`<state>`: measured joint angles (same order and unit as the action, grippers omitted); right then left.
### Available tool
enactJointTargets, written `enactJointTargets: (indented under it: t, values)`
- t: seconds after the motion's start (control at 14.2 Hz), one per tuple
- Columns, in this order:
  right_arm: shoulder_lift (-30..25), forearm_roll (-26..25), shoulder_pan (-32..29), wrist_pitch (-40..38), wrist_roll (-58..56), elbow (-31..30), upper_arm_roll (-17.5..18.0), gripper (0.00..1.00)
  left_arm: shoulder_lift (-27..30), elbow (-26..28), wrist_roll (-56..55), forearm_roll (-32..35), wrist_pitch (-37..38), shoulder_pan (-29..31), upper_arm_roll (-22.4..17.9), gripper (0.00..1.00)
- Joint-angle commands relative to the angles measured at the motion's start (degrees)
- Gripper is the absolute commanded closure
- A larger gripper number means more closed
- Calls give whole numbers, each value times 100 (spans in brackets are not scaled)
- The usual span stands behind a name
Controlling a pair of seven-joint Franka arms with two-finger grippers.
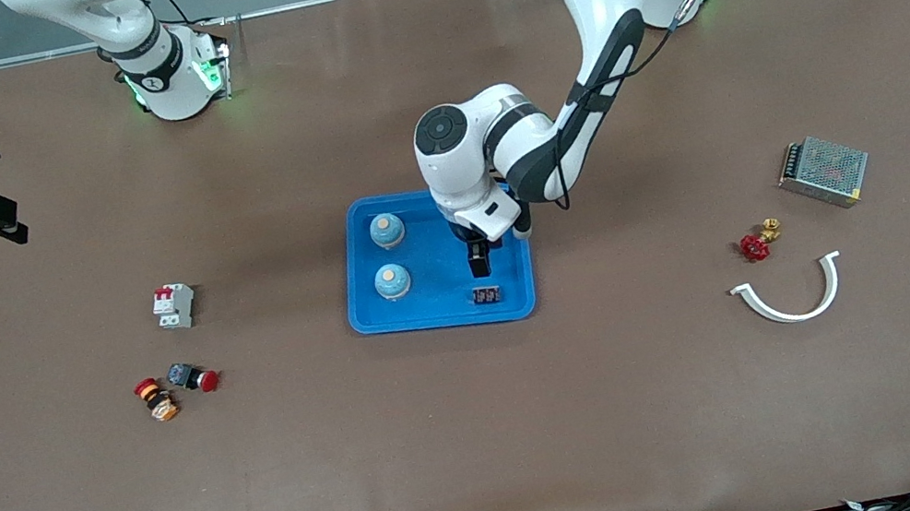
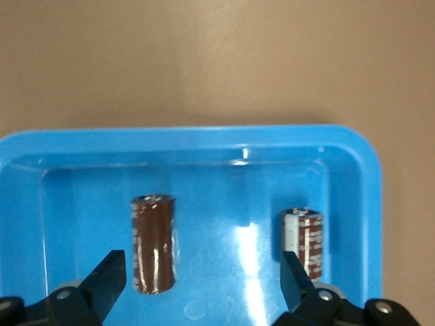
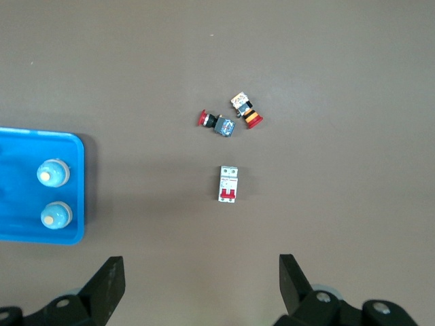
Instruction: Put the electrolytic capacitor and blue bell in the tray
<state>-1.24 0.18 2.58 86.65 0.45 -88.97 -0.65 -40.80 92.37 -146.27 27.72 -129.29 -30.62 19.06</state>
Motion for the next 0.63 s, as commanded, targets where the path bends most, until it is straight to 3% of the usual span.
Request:
enactJointTargets:
  t: [0.0,0.56]
  values:
    - [36,-132,-91,-43,-142,125,57,0,124,-219,545,-160,369,222,37,0]
    - [115,-317,-73,-16,-133,90,57,0,423,-378,1899,-293,466,969,37,0]
